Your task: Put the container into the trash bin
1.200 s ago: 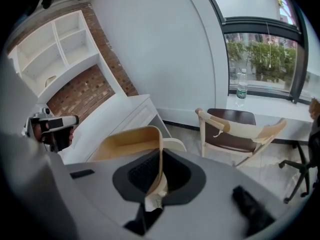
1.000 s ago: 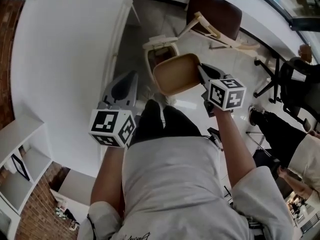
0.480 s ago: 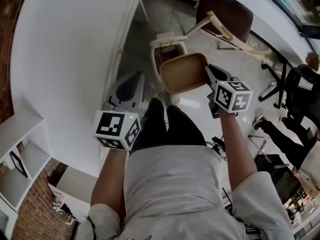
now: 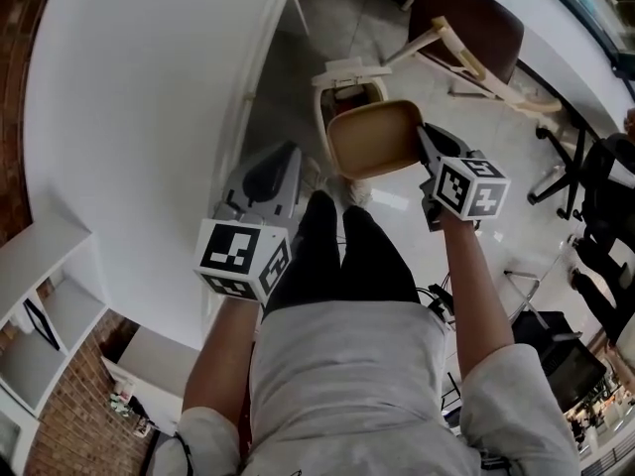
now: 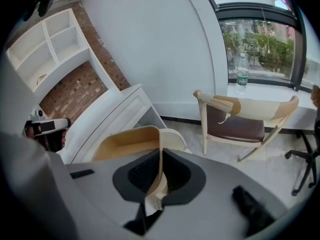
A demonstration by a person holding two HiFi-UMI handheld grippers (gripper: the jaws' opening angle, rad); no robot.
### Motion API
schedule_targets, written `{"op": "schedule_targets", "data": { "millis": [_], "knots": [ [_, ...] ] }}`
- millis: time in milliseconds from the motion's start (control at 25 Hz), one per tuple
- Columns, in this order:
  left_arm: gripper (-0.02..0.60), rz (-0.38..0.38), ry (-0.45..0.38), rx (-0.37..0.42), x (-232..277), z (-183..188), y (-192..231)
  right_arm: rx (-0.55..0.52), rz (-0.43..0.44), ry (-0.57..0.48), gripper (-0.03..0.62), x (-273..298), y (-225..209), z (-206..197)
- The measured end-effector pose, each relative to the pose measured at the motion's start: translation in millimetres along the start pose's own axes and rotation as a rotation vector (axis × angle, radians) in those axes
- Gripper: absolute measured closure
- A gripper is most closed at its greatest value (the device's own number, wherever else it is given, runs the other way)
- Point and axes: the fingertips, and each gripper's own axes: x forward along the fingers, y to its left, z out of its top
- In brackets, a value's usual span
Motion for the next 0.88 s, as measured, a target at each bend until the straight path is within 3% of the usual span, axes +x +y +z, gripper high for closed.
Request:
{"op": "schedule_targets", "data": {
  "millis": [880],
  "knots": [
    [0.555,-0.050,0.067,-0.025,67,-52,15,0.041,-0.041,0.035,0.557,61,-36,-24]
  ]
}}
